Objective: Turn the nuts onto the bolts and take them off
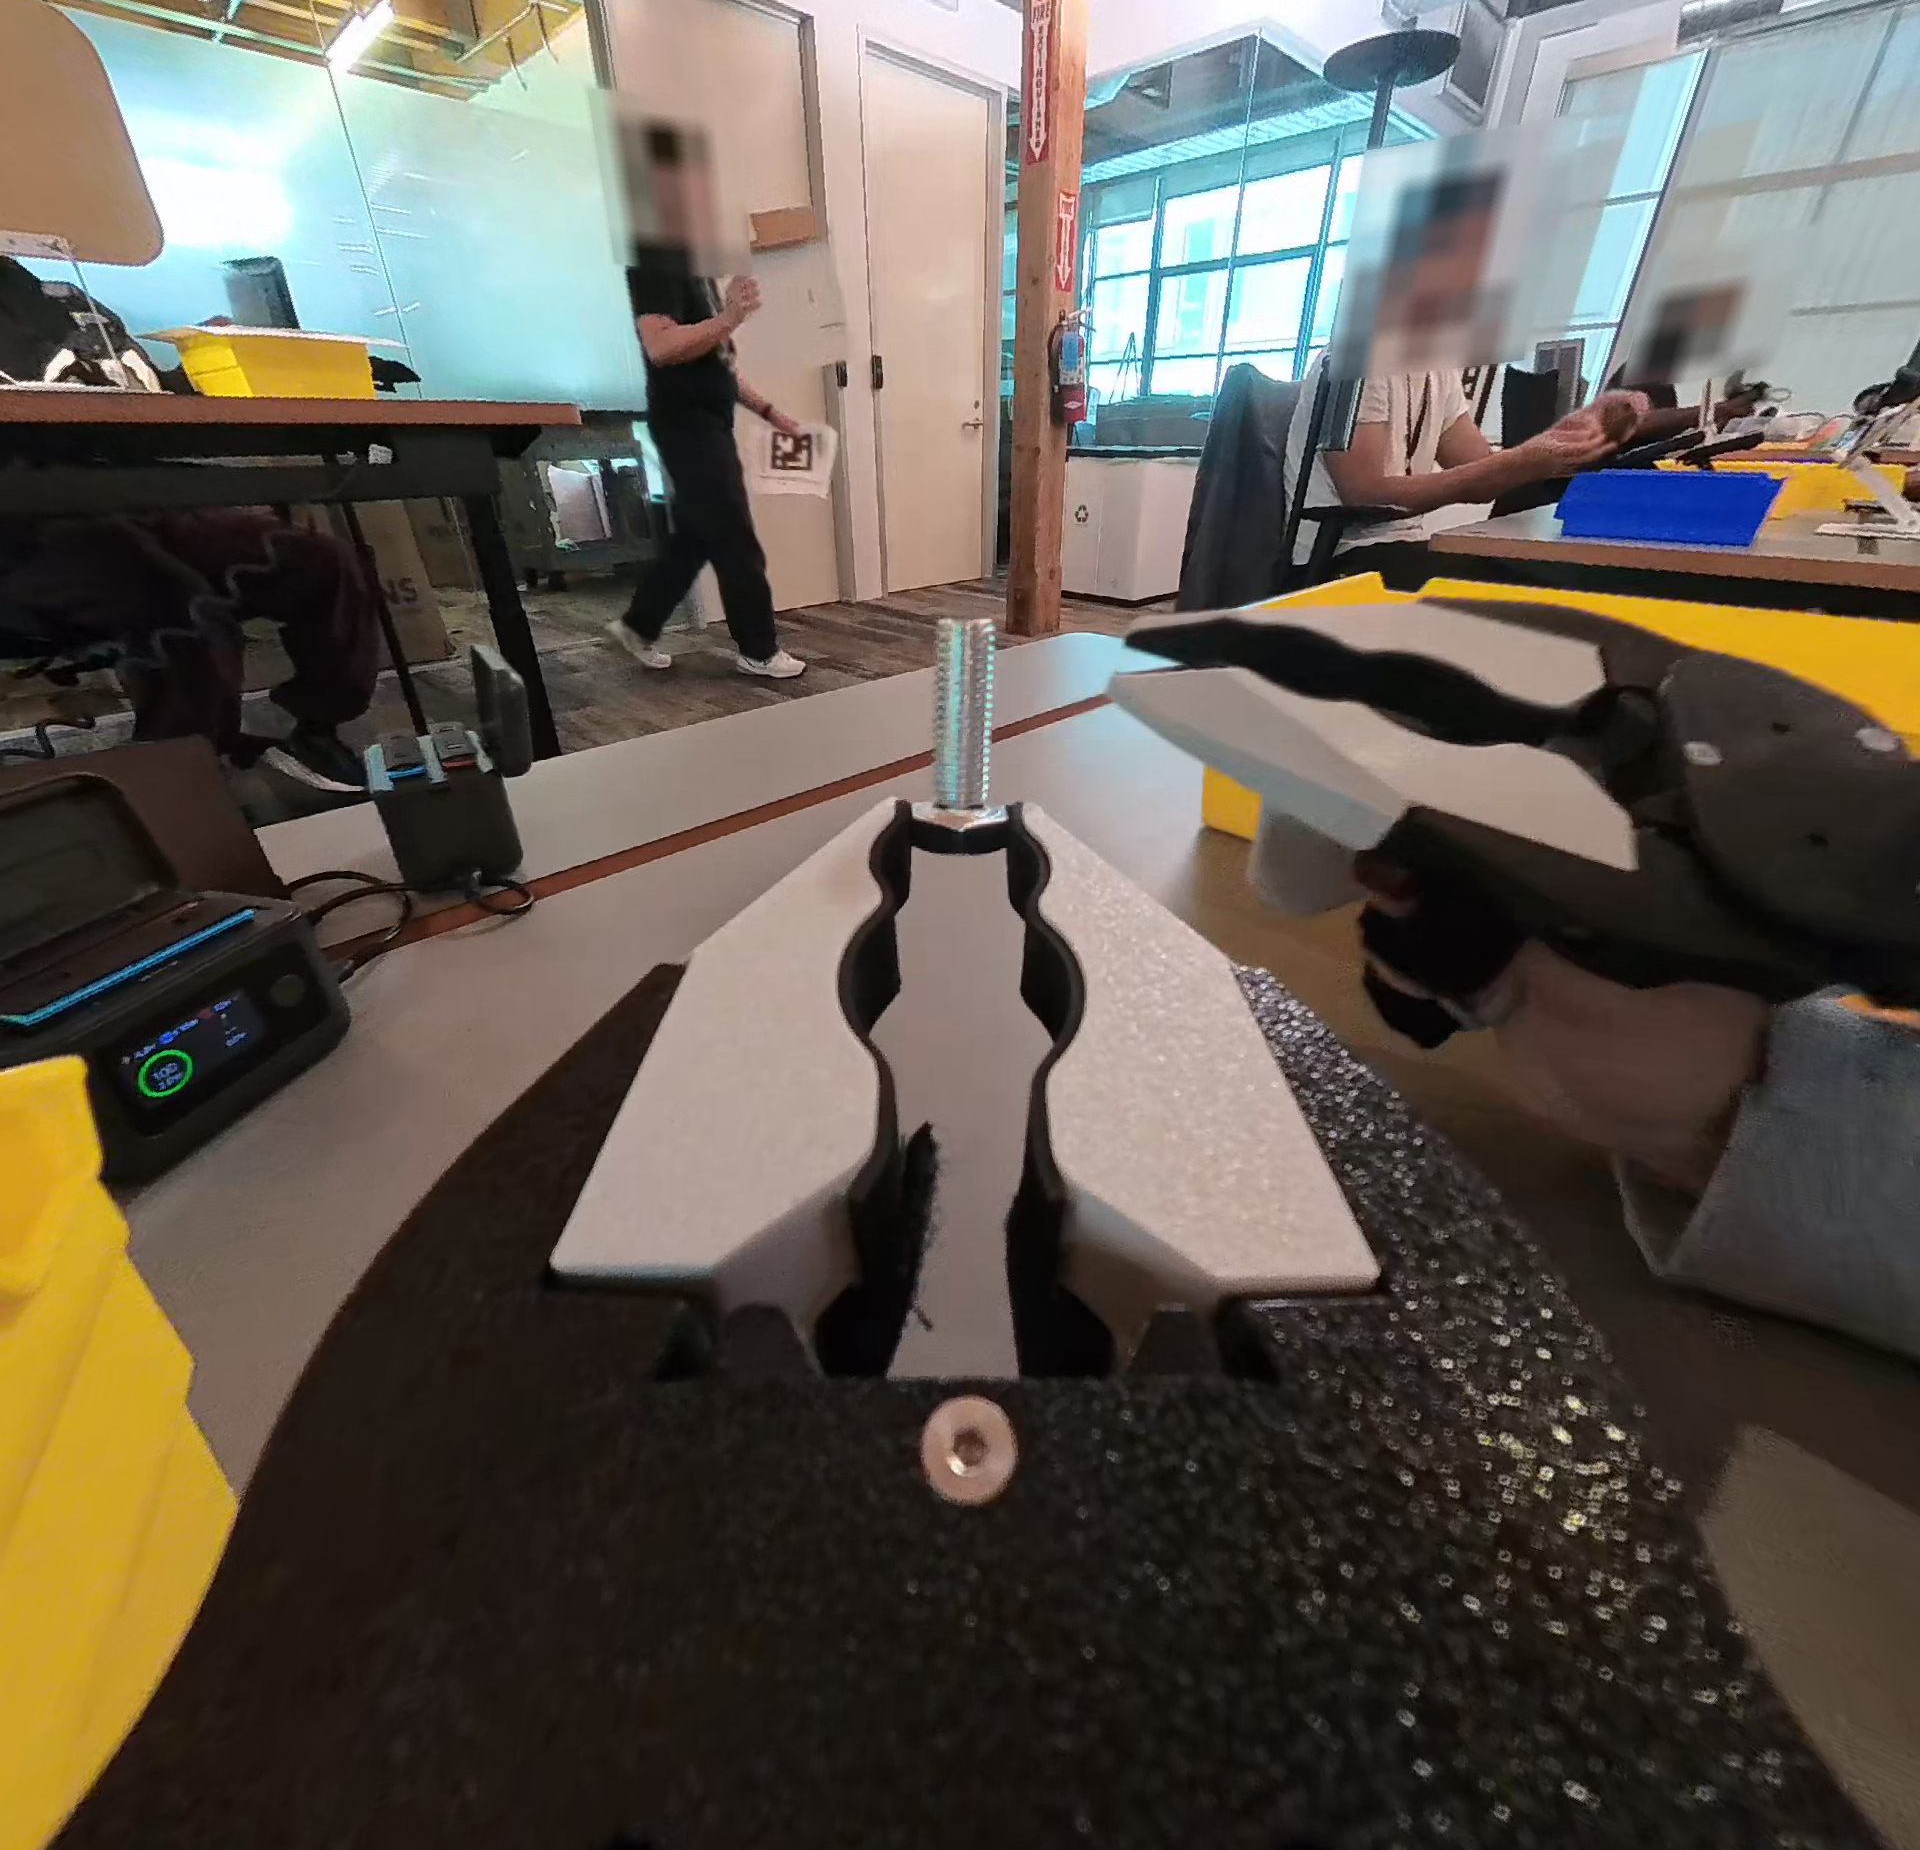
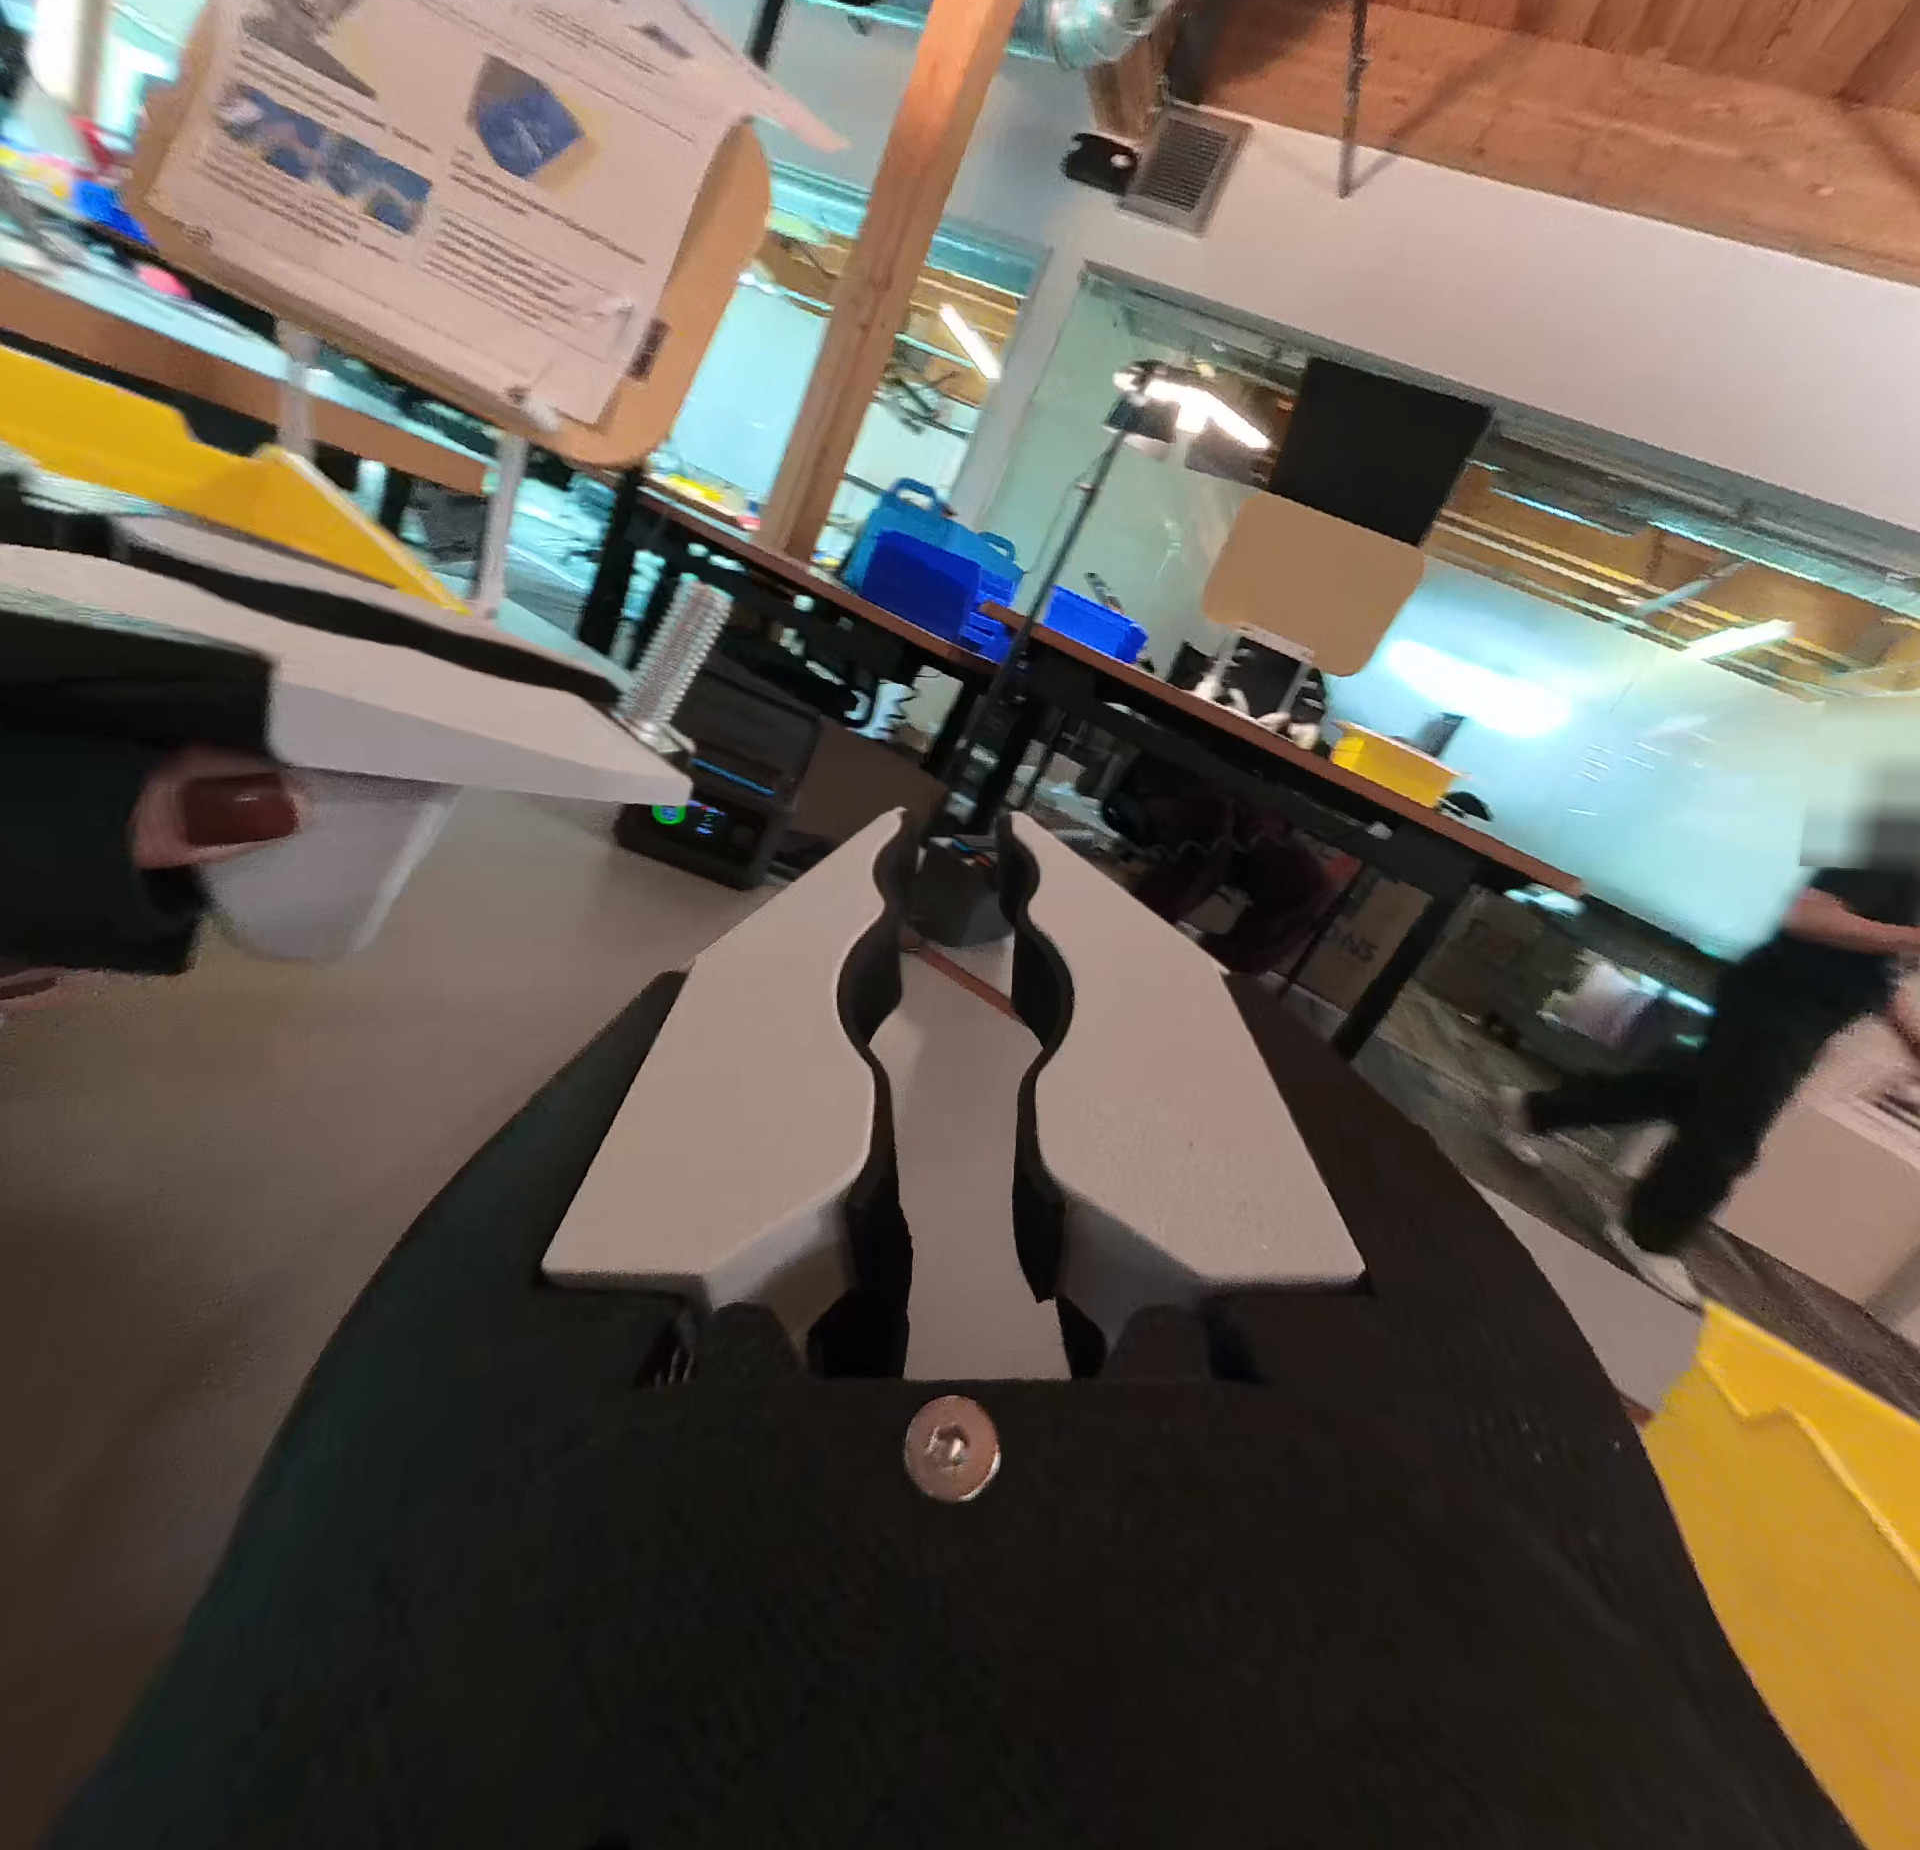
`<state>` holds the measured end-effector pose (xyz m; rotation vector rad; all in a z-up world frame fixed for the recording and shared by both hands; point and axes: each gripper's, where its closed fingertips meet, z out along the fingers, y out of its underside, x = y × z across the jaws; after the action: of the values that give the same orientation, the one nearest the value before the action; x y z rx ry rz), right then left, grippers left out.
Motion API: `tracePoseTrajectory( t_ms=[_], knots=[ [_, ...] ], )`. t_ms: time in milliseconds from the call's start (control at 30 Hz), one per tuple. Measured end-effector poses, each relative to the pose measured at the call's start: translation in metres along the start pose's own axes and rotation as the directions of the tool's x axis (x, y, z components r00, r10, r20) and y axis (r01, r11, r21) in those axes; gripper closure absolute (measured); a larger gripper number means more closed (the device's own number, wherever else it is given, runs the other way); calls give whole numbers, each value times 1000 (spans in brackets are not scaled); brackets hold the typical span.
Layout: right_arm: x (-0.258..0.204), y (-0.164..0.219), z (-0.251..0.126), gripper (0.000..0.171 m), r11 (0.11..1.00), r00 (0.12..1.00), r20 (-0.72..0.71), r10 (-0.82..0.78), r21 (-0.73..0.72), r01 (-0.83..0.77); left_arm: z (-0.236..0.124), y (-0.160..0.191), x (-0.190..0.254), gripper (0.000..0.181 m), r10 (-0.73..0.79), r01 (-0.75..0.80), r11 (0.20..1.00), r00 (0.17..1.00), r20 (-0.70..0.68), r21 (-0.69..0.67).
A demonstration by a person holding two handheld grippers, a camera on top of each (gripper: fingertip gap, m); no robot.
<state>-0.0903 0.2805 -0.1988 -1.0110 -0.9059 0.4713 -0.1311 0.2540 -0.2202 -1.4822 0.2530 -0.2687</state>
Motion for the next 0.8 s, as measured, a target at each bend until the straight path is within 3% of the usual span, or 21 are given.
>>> tracePoseTrajectory(
  t_ms=[133, 167, 233, 300, 367, 433, 533, 800],
  knots=[
    [-38, -10, -28, 158, 994, 926, 376, 40, -111, 2, -1, 0, -6, 166, -7, 7, 1000, 1000, 9, 3],
    [-56, -15, -43, 160, 986, 852, 512, 109, -168, -25, -2, 0, -7, 166, -12, 12, 1000, 1000, 12, 4],
    [-97, -27, -83, 157, 941, 624, 720, 304, -328, -81, -1, 0, -9, 166, -19, 19, 1000, 1000, 12, 5],
    [-136, -35, -125, 154, 899, 404, 818, 410, -438, -27, -1, 1, -9, 166, -25, 25, 1000, 1000, 7, 2],
    [-169, -28, -154, 148, 895, 315, 868, 384, -434, 105, -1, 1, -8, 166, -27, 27, 1000, 1000, 1, 0],
    [-196, -20, -175, 143, 887, 252, 899, 359, -412, 207, -2, 1, -6, 166, -26, 26, 1000, 1000, -7, -2],
    [-220, -20, -186, 142, 886, 195, 909, 368, -406, 224, -2, 2, -5, 166, -24, 24, 1000, 1000, -15, -7],
    [-237, -15, -190, 152, 870, 182, 909, 376, -414, 268, -1, 4, -2, 166, -25, 24, 1000, 999, -30, -19]
  ],
)
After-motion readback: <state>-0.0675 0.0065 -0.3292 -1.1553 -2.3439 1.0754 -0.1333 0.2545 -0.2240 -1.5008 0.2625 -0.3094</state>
